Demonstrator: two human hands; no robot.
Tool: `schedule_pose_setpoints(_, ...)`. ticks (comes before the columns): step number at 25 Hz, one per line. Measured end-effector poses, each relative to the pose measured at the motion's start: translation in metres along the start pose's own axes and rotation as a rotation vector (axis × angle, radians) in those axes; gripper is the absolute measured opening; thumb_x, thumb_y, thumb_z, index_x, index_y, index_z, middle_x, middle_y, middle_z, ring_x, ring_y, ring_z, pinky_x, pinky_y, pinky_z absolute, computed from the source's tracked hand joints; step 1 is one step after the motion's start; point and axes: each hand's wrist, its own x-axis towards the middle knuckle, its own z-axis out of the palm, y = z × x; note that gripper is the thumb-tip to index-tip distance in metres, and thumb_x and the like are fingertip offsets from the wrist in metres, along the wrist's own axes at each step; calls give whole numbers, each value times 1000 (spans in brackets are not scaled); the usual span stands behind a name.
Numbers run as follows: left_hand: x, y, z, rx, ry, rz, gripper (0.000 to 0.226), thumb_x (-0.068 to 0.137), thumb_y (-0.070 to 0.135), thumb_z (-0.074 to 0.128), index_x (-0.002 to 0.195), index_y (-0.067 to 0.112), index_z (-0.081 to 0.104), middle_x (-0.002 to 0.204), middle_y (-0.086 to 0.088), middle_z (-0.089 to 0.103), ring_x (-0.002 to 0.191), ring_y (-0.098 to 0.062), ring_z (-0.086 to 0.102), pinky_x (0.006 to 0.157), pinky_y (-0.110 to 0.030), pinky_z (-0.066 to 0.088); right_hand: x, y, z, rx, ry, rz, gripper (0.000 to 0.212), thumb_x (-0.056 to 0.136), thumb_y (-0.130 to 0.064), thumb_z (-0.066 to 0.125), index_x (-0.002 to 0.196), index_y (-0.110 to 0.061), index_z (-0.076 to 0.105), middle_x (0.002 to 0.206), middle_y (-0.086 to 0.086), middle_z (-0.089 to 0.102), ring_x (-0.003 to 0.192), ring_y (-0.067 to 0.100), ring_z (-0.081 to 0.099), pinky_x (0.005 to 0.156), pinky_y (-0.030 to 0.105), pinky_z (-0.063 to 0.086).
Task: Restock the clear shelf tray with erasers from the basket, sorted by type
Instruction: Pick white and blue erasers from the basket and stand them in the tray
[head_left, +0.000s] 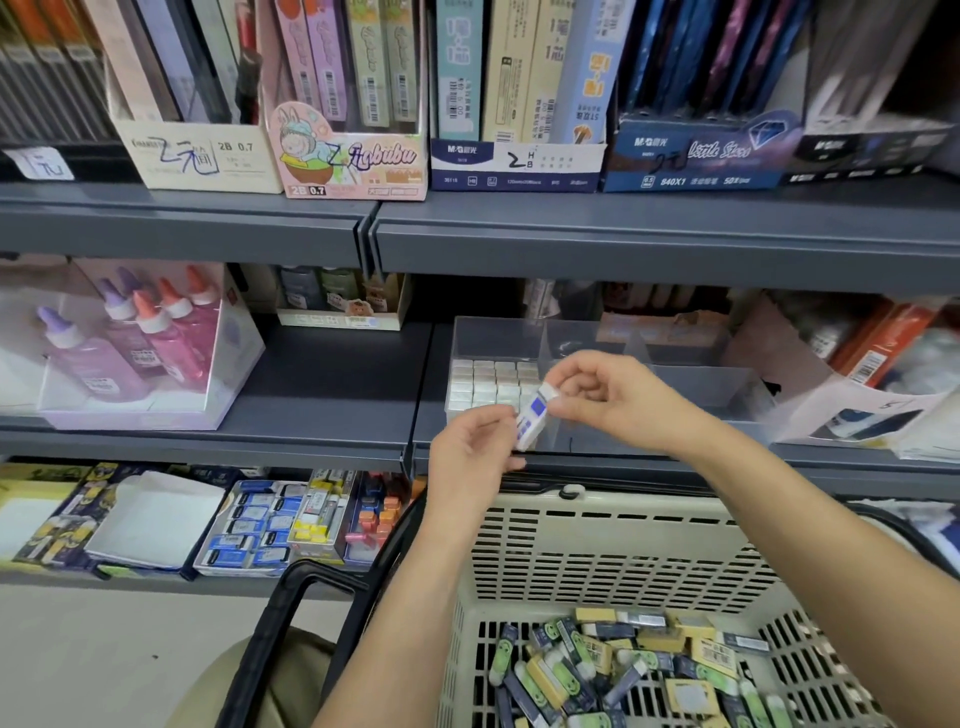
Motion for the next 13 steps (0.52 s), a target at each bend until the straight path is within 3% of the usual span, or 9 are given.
schedule_pose_setpoints(2, 1, 0, -3, 88, 154, 105, 13, 89, 12, 59, 93, 23, 63, 95, 1, 67, 83, -12, 65, 69, -18, 52, 3, 3, -11, 48, 137, 75, 12, 77, -14, 72, 82, -20, 63, 70, -1, 68, 69, 12, 65, 76, 33, 53)
schedule_pose_setpoints(5, 2, -1, -9, 156, 300, 185, 20, 89, 11, 56, 92, 31, 58, 96, 6, 61, 90, -9, 58, 76, -11, 46, 12, 7, -20, -85, 331, 143, 11, 74, -24, 72, 77, -23, 62, 65, -6, 68, 66, 10, 65, 64, 30, 52)
schedule_pose_setpoints(9, 6, -6, -10, 231, 305, 135, 23, 89, 12, 55, 108, 26, 52, 110, -1, 55, 94, -6, 53, 73, -7, 41, 20, 6, -20, -299, 269, 136, 15, 74, -31, 73, 72, -29, 58, 63, -14, 63, 50, -6, 52, 44, 7, 39)
schedule_pose_setpoints(11, 8, -7, -11, 238, 307, 129, 25, 89, 11, 55, 110, 26, 51, 113, -1, 53, 95, -4, 52, 70, -2, 38, 21, 5, -19, -353, 211, 146, 15, 73, -32, 74, 72, -28, 60, 61, -14, 62, 50, -7, 51, 47, 7, 40)
schedule_pose_setpoints(13, 8, -7, -10, 224, 303, 119, 26, 89, 11, 55, 110, 27, 50, 115, -2, 53, 98, -9, 53, 73, -8, 40, 22, 7, -13, -361, 158, 151, 13, 73, -31, 75, 75, -27, 63, 62, -14, 63, 54, -5, 53, 54, 10, 44)
